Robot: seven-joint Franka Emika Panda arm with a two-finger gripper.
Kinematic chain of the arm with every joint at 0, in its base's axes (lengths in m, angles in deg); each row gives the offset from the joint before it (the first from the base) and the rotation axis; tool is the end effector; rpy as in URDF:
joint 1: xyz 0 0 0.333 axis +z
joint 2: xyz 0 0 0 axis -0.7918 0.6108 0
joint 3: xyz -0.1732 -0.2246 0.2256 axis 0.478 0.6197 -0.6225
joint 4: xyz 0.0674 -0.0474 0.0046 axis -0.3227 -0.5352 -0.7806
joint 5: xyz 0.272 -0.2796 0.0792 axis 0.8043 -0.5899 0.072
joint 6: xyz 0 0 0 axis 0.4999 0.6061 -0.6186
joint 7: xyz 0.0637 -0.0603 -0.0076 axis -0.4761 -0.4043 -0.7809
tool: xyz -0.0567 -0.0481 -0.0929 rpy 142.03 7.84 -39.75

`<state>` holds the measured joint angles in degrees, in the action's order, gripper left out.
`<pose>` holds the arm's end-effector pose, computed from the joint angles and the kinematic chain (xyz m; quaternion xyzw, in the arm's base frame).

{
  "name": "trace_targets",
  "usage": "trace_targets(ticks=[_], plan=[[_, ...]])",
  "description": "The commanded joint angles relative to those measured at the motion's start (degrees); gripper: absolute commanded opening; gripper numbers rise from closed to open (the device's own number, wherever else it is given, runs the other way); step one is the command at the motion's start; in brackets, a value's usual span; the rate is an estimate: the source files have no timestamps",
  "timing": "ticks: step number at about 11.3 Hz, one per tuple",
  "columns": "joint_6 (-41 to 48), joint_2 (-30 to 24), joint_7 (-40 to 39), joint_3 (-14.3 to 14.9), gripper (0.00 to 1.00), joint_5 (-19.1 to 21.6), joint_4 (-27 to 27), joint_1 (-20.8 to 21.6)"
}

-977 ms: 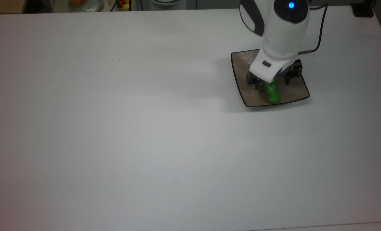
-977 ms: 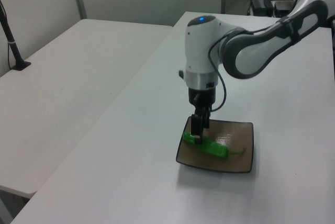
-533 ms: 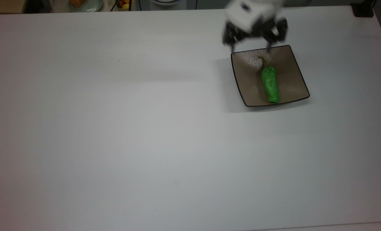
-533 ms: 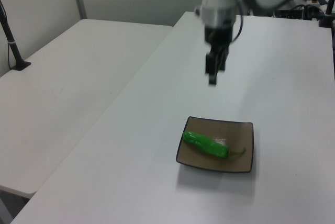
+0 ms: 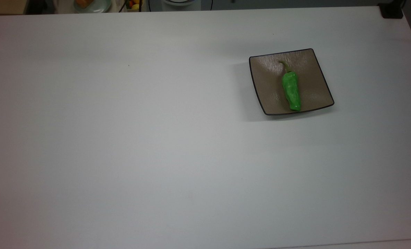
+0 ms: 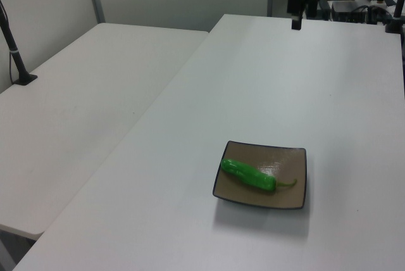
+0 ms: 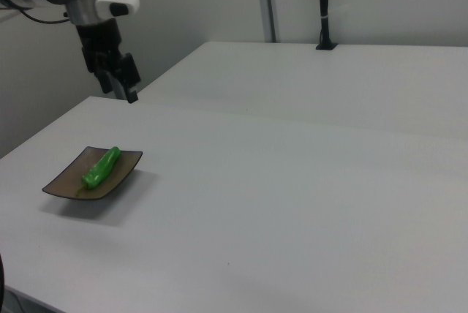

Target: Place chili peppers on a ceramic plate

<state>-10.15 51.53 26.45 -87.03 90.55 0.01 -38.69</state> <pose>0.5391 0.1437 0.6689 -0.9981 0.0609 0.0016 0.0061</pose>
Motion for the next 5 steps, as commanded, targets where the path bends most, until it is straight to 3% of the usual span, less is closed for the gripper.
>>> trace_targets(ticks=[1,3,5], plan=[[-5.1,-1.4,-14.2,3.4,1.00,-0.8,-4.1,-0.7],[-11.9,-1.3,-24.5,4.2,1.00,-0.5,-6.5,-0.7],[-14.1,-0.6,-25.5,4.6,1.00,-0.2,-7.5,0.0]])
